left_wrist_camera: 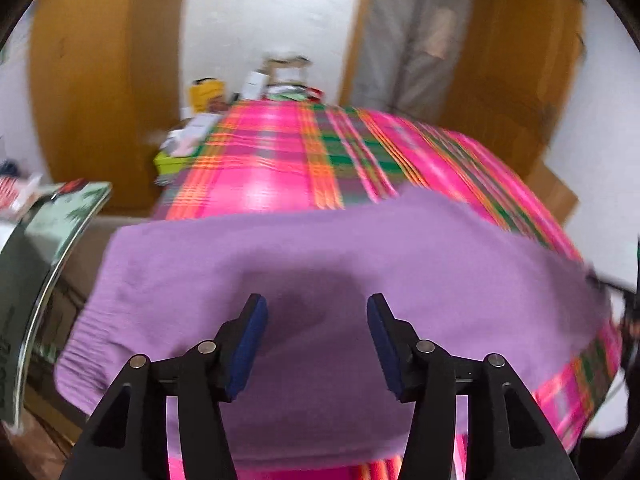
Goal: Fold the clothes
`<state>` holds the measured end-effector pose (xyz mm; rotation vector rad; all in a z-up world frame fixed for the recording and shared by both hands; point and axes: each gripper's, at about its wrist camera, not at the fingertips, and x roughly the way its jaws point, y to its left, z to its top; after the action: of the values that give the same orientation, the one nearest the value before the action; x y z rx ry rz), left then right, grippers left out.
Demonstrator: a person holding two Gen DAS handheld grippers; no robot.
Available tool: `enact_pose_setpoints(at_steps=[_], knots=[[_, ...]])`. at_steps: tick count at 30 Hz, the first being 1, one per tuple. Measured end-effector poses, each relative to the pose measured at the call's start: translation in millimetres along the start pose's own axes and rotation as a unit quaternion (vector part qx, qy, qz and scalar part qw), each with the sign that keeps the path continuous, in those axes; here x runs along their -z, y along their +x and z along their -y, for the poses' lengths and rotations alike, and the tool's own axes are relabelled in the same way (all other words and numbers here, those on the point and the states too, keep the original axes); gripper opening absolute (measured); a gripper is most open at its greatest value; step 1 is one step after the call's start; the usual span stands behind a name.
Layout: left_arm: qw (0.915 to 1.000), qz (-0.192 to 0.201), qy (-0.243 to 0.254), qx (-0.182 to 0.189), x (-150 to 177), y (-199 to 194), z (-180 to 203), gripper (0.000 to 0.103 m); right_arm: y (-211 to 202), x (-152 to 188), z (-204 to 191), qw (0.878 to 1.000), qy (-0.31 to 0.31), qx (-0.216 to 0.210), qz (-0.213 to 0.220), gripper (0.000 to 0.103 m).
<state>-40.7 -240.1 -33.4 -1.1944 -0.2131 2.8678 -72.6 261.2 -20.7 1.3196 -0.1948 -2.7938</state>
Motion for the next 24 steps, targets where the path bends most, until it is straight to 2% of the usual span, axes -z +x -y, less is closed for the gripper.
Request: enact_pose_setpoints(at_steps=[4,6,8,13,17,20,24], knots=[[0.9995,-0.024,0.021,0.006,11,3,17,0.055,-11,-5,18,0.997,0.05,0.045,0.023,0.031],[0.999,-0.023,0.031,0.021,14,-1,29,0.055,-23,-4,4,0.998,0.035,0.02,0.038,0.031],[0.998,-0.019,0.043,0.041,14,-2,46,0.055,-33,-1,-26,0.999,-0.011,-0.014,0.049,0.031],[0.9932,-0.031,0.086,0.072,19,7,89,0.056,-28,10,-89,0.992,-0.068,-0.102,0.032,0.031],[0.9888,-0.044,0.115,0.086,32,5,107,0.056,-26,30,-132,0.975,-0.144,-0.169,0.006,0.031],[0.9869,-0.043,0.126,0.091,39,2,106,0.056,-37,53,-159,0.957,-0.214,-0.194,-0.004,0.031],[0.984,-0.042,0.137,0.106,50,-6,109,0.064,-46,77,-180,0.935,-0.279,-0.22,-0.016,0.031]])
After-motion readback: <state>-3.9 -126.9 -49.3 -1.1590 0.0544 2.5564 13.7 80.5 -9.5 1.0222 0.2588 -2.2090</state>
